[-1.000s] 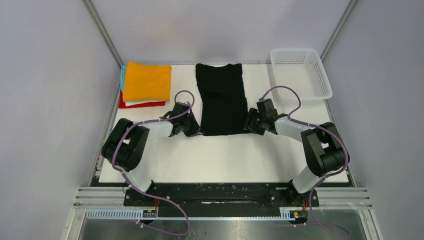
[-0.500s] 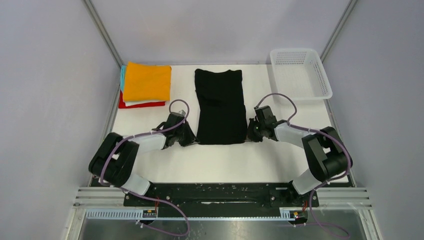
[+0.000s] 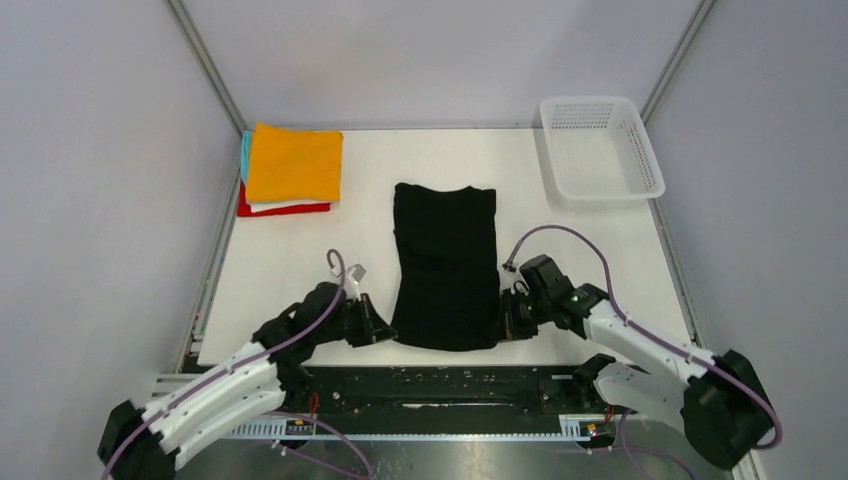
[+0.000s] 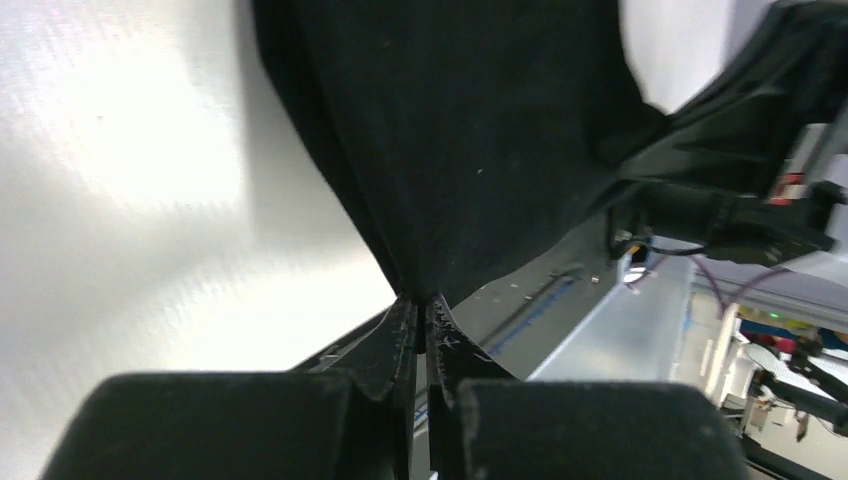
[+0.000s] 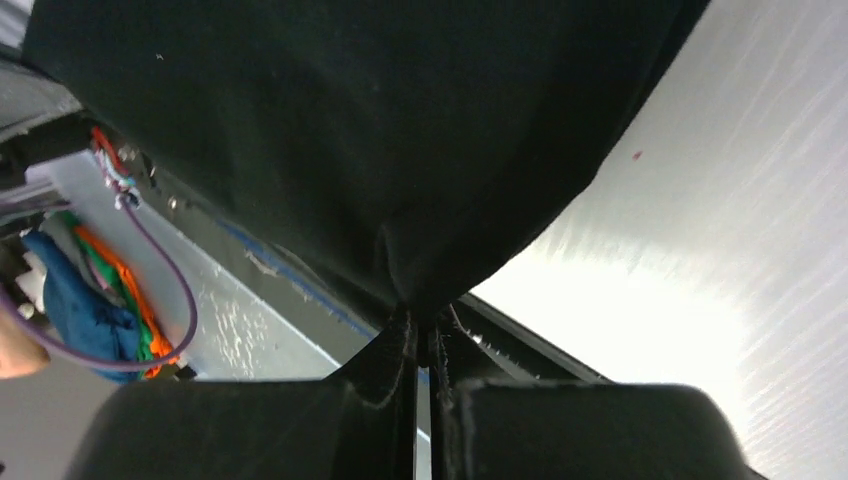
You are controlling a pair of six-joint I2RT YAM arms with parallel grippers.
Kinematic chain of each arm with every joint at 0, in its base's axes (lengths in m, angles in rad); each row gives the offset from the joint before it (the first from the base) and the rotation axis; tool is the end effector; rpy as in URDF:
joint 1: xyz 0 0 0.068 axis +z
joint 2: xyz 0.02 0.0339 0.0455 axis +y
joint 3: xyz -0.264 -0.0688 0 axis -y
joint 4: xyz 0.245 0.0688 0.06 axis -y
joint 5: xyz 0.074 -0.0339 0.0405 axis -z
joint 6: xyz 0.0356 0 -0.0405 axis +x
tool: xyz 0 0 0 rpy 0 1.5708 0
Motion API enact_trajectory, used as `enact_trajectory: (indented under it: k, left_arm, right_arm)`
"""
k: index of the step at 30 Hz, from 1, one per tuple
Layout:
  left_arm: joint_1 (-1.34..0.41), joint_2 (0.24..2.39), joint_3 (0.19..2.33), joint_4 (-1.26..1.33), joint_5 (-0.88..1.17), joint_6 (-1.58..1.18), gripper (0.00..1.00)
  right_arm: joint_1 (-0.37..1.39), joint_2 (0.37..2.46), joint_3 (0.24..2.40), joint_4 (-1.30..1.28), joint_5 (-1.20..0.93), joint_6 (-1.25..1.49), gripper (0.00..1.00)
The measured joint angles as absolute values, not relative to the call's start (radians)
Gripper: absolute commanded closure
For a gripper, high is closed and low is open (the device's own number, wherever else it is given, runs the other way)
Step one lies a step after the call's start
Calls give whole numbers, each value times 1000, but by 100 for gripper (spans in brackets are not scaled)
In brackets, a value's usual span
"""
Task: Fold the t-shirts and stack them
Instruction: Grab one side of the 2/3 rectangular tshirt with both arms, then fold the long partially folded tshirt into a neat square
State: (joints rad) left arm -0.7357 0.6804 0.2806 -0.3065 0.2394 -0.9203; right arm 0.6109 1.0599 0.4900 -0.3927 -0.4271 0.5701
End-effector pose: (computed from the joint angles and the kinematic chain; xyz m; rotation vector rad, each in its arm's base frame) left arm 0.1029 -0.1045 0.1690 -0.0930 2.5203 -1.0606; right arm 0.1475 0.1213 0.1748 -0.2395 2.7041 0.9612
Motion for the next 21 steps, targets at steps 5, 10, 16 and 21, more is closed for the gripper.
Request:
enact_trajectory:
  k: [5, 10, 16, 21]
  left_arm:
    - [-757, 499, 267, -372, 241, -964, 100]
    - [-759, 505, 272, -402, 230, -961, 100]
    - [-759, 633, 369, -400, 107, -904, 100]
    - [-758, 745, 485, -384, -34, -857, 100]
  right_arm:
    - [628, 886, 405, -400, -484, 610, 100]
    - [629, 844, 395, -360, -487, 634, 100]
    - [630, 894, 426, -271, -419, 659, 100]
    - [628, 953, 511, -224, -379, 661, 100]
